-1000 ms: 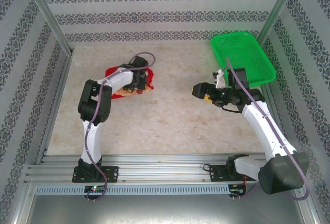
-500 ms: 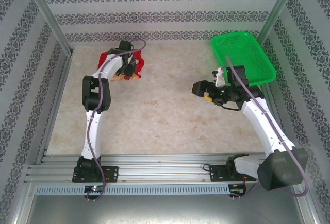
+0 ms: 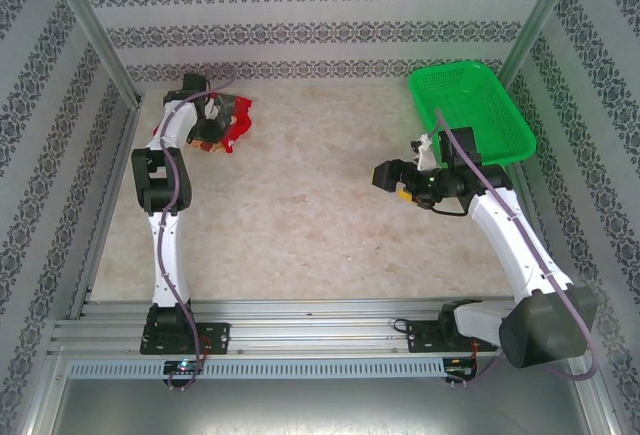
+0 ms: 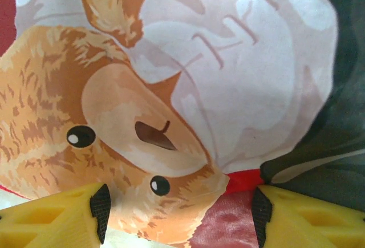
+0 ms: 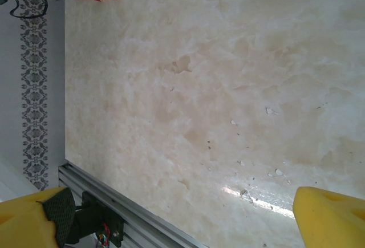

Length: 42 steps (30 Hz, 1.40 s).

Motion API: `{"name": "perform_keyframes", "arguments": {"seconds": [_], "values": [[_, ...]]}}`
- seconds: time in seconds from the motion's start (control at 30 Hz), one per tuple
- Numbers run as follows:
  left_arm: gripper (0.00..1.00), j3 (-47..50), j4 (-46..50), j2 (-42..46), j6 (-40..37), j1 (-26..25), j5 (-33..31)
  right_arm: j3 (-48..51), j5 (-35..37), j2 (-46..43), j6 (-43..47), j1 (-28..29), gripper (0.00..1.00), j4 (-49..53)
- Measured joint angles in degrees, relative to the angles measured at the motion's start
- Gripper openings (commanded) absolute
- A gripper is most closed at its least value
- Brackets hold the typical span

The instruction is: Fold and stack the t-shirts

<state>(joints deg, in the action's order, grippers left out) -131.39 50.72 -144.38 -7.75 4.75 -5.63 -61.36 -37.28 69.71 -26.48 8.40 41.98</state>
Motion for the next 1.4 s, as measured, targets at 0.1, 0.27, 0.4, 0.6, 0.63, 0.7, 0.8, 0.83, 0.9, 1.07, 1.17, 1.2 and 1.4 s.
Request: {"name": "perform_keyframes", "arguments": {"seconds": [0.1,0.27,0.4,0.6,0.63,0.7,0.8,0.83,0.9,1.07,1.17,1.2,1.4], "values": [[0.68,-1.2,0.1,-0.1,2.1,-0.5,2.4,0.0,0.0,0.0,0.2,0.0,0.98,0.0],[0.69,5.2,-2.8,4.5,6.3,-1.5,7.3,0.0,0.3,-0.1,0.9,0.0,0.98,0.1],[0.71,18.7,-8.0,15.8,9.6,-2.2,12.5,0.0,0.8,-0.5,1.8,-0.2,0.98,0.5],[0.72,30.5,-16.9,34.3,13.5,-2.4,20.6,0.0,0.8,-2.0,2.6,-2.9,0.98,0.6],[0.73,32.5,-18.6,37.9,14.2,-2.4,21.8,0.0,0.8,-2.4,2.7,-3.5,0.98,0.4],[0.78,37.7,-22.3,45.2,15.3,-2.4,23.3,0.0,1.1,-3.3,3.2,-4.4,0.98,-0.2],[0.99,49.0,-27.6,58.4,17.0,-2.4,23.6,0.3,5.0,-6.2,5.6,-6.2,0.98,-1.7],[1.0,53.9,-29.8,63.8,17.7,-2.4,23.0,0.7,7.5,-7.5,6.9,-6.7,0.98,-2.4],[1.0,62.8,-33.9,73.0,19.4,-2.4,20.8,2.3,13.2,-9.2,9.4,-7.6,0.98,-4.3],[1.0,83.4,-42.3,89.2,23.7,-2.4,13.8,11.7,24.7,-7.5,14.8,-11.3,0.98,-15.0],[1.0,96.2,-48.9,92.5,26.4,-2.5,10.2,20.3,29.1,-3.2,17.2,-13.2,0.98,-25.2],[1.0,100.6,-51.3,92.4,27.0,-2.6,8.8,22.9,30.1,-1.8,17.7,-13.5,0.98,-28.5],[1.0,116.6,-65.1,88.4,27.5,-4.3,2.7,34.7,35.1,2.5,18.2,-13.5,0.98,-52.7]]}}
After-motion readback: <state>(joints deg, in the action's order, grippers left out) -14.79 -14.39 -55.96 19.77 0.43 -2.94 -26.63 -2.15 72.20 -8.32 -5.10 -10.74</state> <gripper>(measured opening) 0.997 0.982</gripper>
